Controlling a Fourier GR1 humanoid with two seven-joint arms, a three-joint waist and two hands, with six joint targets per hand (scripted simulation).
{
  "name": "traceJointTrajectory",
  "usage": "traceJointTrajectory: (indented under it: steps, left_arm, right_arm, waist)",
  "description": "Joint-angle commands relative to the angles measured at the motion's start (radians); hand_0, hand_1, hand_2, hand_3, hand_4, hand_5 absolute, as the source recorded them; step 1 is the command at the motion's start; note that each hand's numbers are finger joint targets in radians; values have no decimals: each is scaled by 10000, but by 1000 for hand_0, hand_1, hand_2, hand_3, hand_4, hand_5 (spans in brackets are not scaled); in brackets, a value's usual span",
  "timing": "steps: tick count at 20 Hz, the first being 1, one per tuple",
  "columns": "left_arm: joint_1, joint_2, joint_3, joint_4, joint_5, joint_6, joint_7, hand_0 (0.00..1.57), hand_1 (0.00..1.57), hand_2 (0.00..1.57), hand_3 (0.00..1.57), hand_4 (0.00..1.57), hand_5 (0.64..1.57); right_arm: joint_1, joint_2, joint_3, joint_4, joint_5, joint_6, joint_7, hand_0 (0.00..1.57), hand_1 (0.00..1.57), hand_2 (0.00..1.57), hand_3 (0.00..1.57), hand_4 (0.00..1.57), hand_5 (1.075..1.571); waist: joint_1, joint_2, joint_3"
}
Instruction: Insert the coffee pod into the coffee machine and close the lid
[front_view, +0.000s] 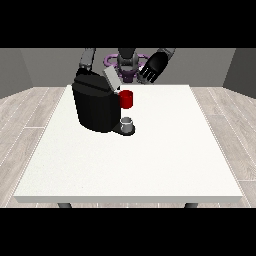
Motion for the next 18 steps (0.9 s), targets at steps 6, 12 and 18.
traceJointTrajectory:
  steps: [6,12,18]
  left_arm:
    - [-1804,699,1036,451,479,-494,657,1256,1256,1287,1265,488,1571]
    - [-2660,1138,1208,755,394,-632,803,1247,1247,1299,1249,479,1571]
    - [-2665,1541,1176,921,253,-485,76,1258,1258,1299,1245,494,1571]
  right_arm:
    - [-1055,-463,-262,-846,-278,220,699,0,0,0,0,0,1571]
    - [-1475,-563,-410,-1034,-212,78,747,0,0,0,0,0,1571]
    - [-1499,-627,-510,-1278,-334,154,388,0,0,0,0,0,1571]
  waist:
    - [-842,700,-2]
    - [-1114,1385,0]
    - [-1196,2064,0]
